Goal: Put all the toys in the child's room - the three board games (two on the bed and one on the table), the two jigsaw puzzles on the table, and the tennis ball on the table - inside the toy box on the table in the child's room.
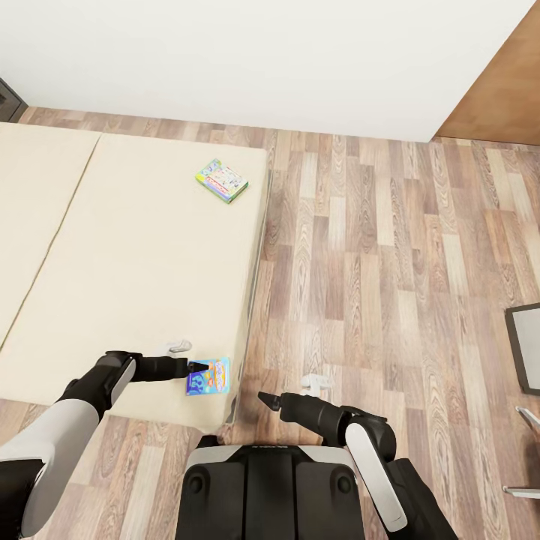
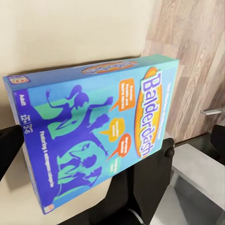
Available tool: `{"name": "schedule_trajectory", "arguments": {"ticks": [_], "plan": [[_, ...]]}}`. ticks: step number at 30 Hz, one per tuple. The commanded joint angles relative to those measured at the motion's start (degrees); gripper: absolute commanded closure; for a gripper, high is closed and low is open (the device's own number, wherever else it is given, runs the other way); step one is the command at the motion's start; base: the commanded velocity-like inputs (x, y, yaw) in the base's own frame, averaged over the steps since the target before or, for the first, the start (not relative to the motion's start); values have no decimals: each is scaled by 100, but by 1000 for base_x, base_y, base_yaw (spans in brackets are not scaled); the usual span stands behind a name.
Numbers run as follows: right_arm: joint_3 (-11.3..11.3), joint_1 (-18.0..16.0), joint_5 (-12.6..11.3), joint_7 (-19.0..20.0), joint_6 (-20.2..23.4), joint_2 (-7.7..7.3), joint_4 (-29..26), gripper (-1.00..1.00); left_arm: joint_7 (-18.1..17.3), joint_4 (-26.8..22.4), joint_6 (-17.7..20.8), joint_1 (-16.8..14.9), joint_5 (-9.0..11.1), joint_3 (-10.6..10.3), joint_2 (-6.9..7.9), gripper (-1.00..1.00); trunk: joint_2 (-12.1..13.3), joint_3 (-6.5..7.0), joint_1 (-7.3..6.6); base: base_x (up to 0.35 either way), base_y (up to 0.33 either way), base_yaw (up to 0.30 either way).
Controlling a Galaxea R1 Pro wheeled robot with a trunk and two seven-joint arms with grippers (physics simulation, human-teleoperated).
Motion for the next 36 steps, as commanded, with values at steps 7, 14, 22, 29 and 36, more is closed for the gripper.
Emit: {"name": "schedule_trajectory", "arguments": {"ticks": [7, 14, 22, 29, 36], "plan": [[-7, -2, 28, 29, 27, 3, -5, -100, -27, -4, 38, -1, 16, -5, 2, -100, -9, -6, 3, 0, 0, 0], [-7, -2, 28, 29, 27, 3, -7, -100, -96, -6, 40, -1, 16, -5, 2, -100, -9, -6, 3, 0, 0, 0], [-7, -2, 28, 31, 28, 3, -9, -100, -277, -3, 51, -1, 8, -12, 2, -100, -9, -6, 3, 0, 0, 0], [-7, -2, 28, 32, 27, 3, -10, -100, -325, -2, 48, -1, 7, -15, 2, -100, -9, -6, 3, 0, 0, 0], [-7, 1, 28, 34, 27, 3, -12, -100, -334, -4, 47, -1, -3, -25, -9, -100, -9, -6, 3, 0, 0, 0]]}}
